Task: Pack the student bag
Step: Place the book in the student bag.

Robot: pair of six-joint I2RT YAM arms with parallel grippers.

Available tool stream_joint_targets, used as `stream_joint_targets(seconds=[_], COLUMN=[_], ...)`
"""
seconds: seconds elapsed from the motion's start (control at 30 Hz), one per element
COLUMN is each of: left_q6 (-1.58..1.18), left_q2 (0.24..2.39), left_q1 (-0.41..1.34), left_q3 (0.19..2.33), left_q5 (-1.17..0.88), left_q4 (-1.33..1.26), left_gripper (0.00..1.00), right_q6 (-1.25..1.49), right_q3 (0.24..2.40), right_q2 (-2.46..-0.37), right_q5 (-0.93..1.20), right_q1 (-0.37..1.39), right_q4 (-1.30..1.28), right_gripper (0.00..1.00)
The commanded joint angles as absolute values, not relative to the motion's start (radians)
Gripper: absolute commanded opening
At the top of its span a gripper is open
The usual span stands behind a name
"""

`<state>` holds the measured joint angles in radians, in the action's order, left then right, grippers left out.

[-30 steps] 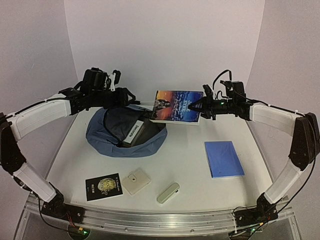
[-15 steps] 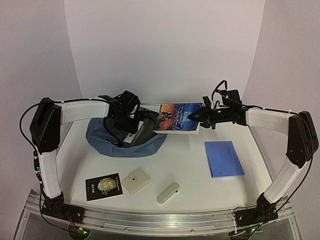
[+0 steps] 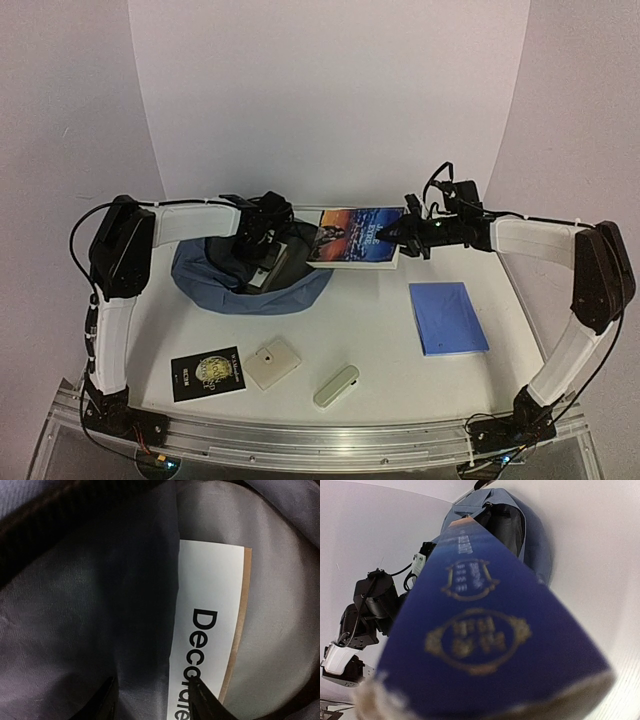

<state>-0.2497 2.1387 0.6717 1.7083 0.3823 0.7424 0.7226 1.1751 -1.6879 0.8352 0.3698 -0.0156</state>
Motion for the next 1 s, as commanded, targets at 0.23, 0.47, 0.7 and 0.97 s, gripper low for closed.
stream_joint_targets(seconds=[0.23,0.47,0.7,0.97], left_q6=[-0.236,-0.257,-0.316,-0.366], left_q2=[2.192,2.125,2.03,1.91], left_q1=[0.658,0.661,0.683,0.681], left_q3=[1.746,1.758,1.789,1.755], left_q5=[0.403,0.207,0.027,0.004], left_q4=[0.811,0.733,0.648,0.589], left_gripper=[0.09,0.0,0.0,0.0], right_q6=[0.726,0.721,0.729,0.756], right_q3=[1.201,1.204,1.226,1.257], right_q2=[-1.666,-1.66,-1.675,-1.71], right_q5=[0.912,0.913,0.907,0.902], right_q1=[0.384,0.383,0.384,0.39], right_q4=[0.172,0.172,0.173,0.189], right_gripper=[0.0,0.0,0.0,0.0])
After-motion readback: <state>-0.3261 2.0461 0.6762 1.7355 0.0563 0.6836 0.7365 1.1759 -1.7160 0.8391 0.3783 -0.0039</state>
